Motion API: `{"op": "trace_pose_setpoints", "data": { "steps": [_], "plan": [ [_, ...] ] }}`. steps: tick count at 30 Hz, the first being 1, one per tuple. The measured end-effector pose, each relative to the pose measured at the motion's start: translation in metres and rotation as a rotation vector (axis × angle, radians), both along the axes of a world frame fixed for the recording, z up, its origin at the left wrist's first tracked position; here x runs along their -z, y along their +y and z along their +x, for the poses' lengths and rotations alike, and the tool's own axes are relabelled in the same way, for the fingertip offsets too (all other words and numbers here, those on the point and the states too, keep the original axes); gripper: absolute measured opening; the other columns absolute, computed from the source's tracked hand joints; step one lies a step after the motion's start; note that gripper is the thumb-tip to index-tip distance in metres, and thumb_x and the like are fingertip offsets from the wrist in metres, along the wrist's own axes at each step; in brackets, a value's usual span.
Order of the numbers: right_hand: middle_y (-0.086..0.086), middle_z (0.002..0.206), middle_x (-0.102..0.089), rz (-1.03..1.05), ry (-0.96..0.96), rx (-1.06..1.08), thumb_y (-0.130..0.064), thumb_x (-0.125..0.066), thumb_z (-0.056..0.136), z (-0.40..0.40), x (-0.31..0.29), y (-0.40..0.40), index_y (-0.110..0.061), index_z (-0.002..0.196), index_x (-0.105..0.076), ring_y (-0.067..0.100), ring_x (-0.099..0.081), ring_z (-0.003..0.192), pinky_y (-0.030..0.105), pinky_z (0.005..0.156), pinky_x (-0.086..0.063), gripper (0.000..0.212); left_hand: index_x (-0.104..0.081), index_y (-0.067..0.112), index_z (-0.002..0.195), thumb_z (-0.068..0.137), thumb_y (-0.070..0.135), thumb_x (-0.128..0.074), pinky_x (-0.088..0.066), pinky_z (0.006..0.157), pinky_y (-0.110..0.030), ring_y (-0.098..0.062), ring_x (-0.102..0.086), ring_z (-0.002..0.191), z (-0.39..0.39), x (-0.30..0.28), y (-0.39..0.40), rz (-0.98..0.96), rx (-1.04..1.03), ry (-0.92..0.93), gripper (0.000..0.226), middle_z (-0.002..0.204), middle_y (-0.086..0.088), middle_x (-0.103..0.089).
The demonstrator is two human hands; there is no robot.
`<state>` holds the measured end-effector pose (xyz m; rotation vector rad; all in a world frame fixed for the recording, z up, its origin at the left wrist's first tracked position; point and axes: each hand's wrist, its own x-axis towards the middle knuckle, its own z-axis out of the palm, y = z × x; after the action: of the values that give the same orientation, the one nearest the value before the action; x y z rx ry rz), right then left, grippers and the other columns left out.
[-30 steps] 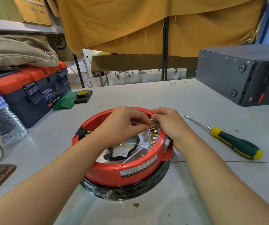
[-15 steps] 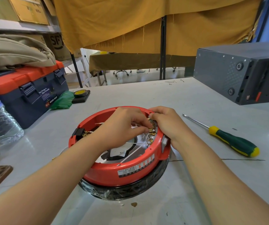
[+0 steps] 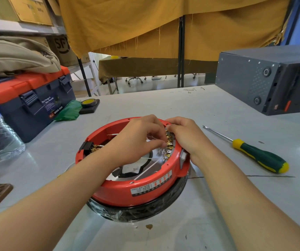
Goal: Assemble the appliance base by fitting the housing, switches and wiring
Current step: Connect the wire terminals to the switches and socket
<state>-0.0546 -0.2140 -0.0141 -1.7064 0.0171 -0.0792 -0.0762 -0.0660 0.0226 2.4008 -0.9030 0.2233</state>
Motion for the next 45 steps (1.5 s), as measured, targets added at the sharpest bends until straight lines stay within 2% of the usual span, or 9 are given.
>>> {"op": "trace_pose_setpoints", "data": {
  "steps": [8,12,17,26,29,34,39,42,45],
  "plan": [
    [0.006,0.087,-0.070,0.019,0.001,0.002,-0.009,-0.046,0.090,0.001,0.001,0.001,-0.020,0.096,-0.068,0.025,-0.067,0.079,0.041,0.076,-0.055,0.025,-0.072,0.010,0.080,0.079,0.014,-0.072,-0.046,0.076,-0.021,-0.003,-0.055,0.081,-0.001,0.000,-0.002,0.014,-0.005,-0.016,0.004,0.096,0.006,-0.057],
    [0.004,0.088,-0.068,0.025,0.006,-0.010,-0.010,-0.042,0.091,0.002,0.001,0.003,-0.021,0.097,-0.066,0.022,-0.065,0.079,0.041,0.078,-0.054,0.027,-0.072,0.009,0.079,0.080,0.012,-0.072,-0.046,0.076,-0.019,-0.003,-0.055,0.082,-0.001,0.001,-0.002,0.016,0.005,-0.051,0.003,0.097,0.004,-0.057],
    [0.003,0.105,-0.065,0.014,0.038,-0.017,-0.017,-0.037,0.092,0.001,-0.002,0.003,-0.018,0.109,-0.062,0.021,-0.062,0.098,0.043,0.091,-0.051,0.030,-0.073,0.007,0.077,0.079,0.010,-0.072,-0.045,0.074,-0.016,-0.004,-0.055,0.080,-0.001,0.001,-0.003,0.004,0.021,-0.053,0.003,0.096,0.002,-0.058],
    [0.004,0.110,-0.062,-0.004,0.046,-0.015,-0.016,-0.036,0.092,-0.001,-0.004,0.004,-0.015,0.108,-0.060,0.021,-0.059,0.103,0.040,0.090,-0.047,0.029,-0.072,0.010,0.076,0.079,0.009,-0.072,-0.044,0.073,-0.015,-0.003,-0.055,0.079,0.000,0.000,-0.007,0.012,0.049,-0.078,0.004,0.096,0.001,-0.057],
    [0.005,0.107,-0.063,-0.015,0.049,-0.027,-0.015,-0.035,0.092,-0.002,-0.004,0.004,-0.016,0.108,-0.060,0.021,-0.059,0.098,0.039,0.085,-0.048,0.029,-0.073,0.010,0.076,0.079,0.009,-0.072,-0.045,0.075,-0.017,-0.005,-0.055,0.081,0.000,0.000,-0.006,0.010,0.048,-0.081,0.003,0.096,0.000,-0.057],
    [0.004,0.089,-0.065,-0.060,0.016,-0.075,-0.012,-0.042,0.092,-0.005,-0.006,0.002,-0.019,0.102,-0.060,0.017,-0.059,0.073,0.033,0.068,-0.047,0.022,-0.074,0.015,0.082,0.080,0.013,-0.072,-0.044,0.080,-0.017,-0.008,-0.057,0.088,0.001,-0.001,-0.004,0.013,0.030,-0.067,0.004,0.098,0.003,-0.057],
    [0.004,0.096,-0.069,-0.141,-0.039,-0.084,-0.011,-0.048,0.093,-0.005,-0.007,0.000,-0.020,0.107,-0.064,0.020,-0.064,0.077,0.035,0.069,-0.051,0.023,-0.075,0.022,0.089,0.081,0.019,-0.071,-0.038,0.072,-0.004,0.007,-0.054,0.085,0.004,-0.007,0.009,0.049,0.000,-0.049,0.009,0.099,0.010,-0.058],
    [0.005,0.097,-0.070,-0.150,-0.042,-0.096,-0.008,-0.049,0.093,-0.005,-0.008,-0.003,-0.024,0.098,-0.066,0.022,-0.067,0.082,0.037,0.075,-0.055,0.024,-0.071,0.026,0.079,0.078,0.021,-0.073,-0.045,0.077,-0.013,0.000,-0.059,0.086,0.002,-0.015,0.027,-0.054,-0.058,-0.004,0.005,0.094,0.010,-0.063],
    [0.005,0.093,-0.071,-0.120,-0.030,-0.117,-0.005,-0.049,0.093,-0.006,-0.011,-0.005,-0.029,0.086,-0.064,0.019,-0.067,0.073,0.034,0.072,-0.056,0.029,-0.058,0.027,0.070,0.077,0.018,-0.073,-0.050,0.077,-0.018,-0.005,-0.062,0.081,0.000,-0.017,0.053,-0.192,-0.191,-0.002,0.019,0.088,0.010,-0.067]
  ]
}}
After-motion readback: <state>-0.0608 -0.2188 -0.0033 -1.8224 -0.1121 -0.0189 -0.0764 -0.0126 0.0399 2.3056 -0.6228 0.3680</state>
